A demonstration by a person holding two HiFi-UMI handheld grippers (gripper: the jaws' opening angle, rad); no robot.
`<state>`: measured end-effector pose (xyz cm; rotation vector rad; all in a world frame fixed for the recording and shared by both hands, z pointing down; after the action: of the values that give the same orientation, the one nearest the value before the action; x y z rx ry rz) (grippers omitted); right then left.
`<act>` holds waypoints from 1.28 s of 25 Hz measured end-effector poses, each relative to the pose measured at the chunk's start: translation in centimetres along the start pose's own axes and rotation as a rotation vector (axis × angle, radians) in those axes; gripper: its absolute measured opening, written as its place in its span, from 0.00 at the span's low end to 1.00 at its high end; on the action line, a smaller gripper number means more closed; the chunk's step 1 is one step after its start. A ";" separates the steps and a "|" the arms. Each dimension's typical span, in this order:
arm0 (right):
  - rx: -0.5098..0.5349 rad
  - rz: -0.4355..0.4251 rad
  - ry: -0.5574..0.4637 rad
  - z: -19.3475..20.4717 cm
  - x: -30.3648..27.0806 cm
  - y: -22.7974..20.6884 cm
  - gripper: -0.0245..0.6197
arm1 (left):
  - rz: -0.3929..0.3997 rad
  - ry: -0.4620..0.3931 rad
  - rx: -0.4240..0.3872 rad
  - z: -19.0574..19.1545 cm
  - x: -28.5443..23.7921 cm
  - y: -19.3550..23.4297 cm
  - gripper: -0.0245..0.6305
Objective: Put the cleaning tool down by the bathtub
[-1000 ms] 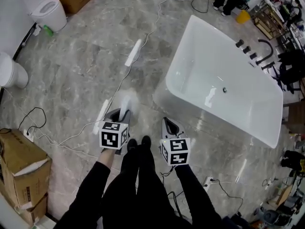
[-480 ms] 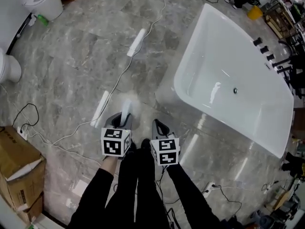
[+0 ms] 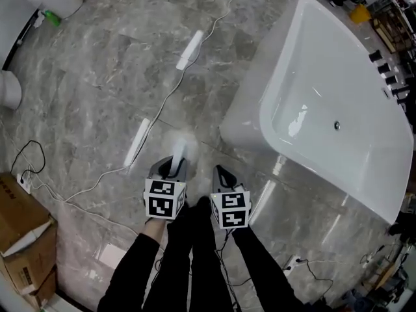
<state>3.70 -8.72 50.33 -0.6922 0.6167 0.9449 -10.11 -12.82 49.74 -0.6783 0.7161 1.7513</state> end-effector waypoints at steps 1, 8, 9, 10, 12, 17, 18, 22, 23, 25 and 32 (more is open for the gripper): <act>-0.002 -0.001 -0.003 0.2 -0.9 -0.4 0.04 | 0.001 0.002 -0.002 0.5 -1.0 0.2 0.18; 0.001 -0.011 -0.003 2.3 -7.0 -3.3 0.04 | 0.000 0.006 -0.005 3.5 -7.2 1.4 0.18; 0.004 -0.015 -0.006 2.6 -7.8 -3.6 0.04 | -0.002 0.002 -0.004 3.8 -8.1 1.6 0.18; 0.008 -0.019 -0.008 2.8 -8.7 -4.0 0.04 | -0.003 -0.002 -0.002 4.1 -8.9 1.8 0.18; 0.013 -0.027 -0.008 3.4 -10.5 -4.8 0.04 | -0.005 -0.010 0.001 4.5 -10.6 2.0 0.18; -0.006 -0.044 -0.019 4.8 -14.4 -6.5 0.04 | -0.003 -0.024 -0.007 6.0 -14.2 2.3 0.18; 0.001 -0.049 -0.022 4.9 -15.0 -6.9 0.04 | -0.003 -0.025 -0.008 6.2 -15.0 2.3 0.18; 0.031 -0.080 -0.017 5.8 -17.1 -7.8 0.04 | -0.008 -0.017 -0.002 7.1 -18.2 2.5 0.18; 0.050 -0.084 -0.013 6.1 -17.6 -8.0 0.04 | -0.010 -0.013 0.001 7.3 -19.1 2.5 0.18; 0.092 -0.084 -0.006 6.7 -18.7 -8.5 0.04 | -0.013 -0.005 0.006 7.8 -20.8 2.5 0.18; 0.100 -0.069 -0.020 8.8 -22.5 -11.1 0.04 | -0.028 0.010 -0.041 9.1 -26.5 2.8 0.18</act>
<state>4.78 -18.00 75.26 -0.6099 0.6143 0.8504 -6.74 -23.08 75.74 -0.7218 0.6760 1.7422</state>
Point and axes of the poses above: the fingertips, and each gripper's own axes: x backward along the fingers, y to its left, z out of its underside, the point moved 4 cm from there along x, backward along the fingers, and after that the axes turned 12 degrees about -z, right-handed, at the moved point
